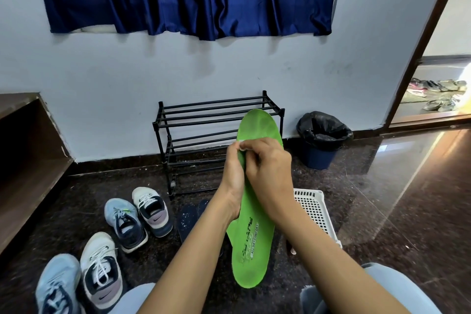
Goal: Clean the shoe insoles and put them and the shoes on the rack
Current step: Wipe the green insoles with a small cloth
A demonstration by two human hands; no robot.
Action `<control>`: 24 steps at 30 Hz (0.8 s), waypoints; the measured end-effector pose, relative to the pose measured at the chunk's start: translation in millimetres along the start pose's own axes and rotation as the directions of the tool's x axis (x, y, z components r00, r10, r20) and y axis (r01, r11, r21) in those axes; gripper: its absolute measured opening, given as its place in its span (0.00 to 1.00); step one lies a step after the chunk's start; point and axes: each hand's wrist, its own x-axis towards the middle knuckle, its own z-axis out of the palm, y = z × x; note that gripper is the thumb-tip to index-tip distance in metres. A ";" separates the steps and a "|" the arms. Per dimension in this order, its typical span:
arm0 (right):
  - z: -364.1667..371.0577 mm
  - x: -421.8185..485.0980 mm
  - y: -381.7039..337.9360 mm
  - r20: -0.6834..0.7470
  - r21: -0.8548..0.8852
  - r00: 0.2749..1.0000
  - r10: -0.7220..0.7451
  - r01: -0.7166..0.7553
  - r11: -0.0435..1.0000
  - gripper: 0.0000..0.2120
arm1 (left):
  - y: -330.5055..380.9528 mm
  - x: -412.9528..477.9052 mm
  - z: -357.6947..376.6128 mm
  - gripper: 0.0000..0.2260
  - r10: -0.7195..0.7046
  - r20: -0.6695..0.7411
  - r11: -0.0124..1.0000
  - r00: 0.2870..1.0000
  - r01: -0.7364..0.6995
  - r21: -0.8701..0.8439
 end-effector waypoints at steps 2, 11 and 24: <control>0.0 8.4 4.1 -0.026 -0.007 0.999 0.021 -0.021 1.000 0.10 | -1.3 -2.3 4.4 0.21 -0.033 0.016 0.999 0.999 0.033 -0.008; 0.4 -4.2 0.2 0.030 -0.032 1.000 -0.003 0.004 0.999 0.11 | -1.6 3.8 -1.2 0.22 0.003 -0.019 1.000 1.000 -0.002 0.011; 0.2 -2.3 2.6 0.030 -0.032 1.000 0.008 -0.007 0.999 0.10 | -0.4 5.3 -1.4 0.24 -0.025 -0.006 0.999 1.000 0.025 -0.032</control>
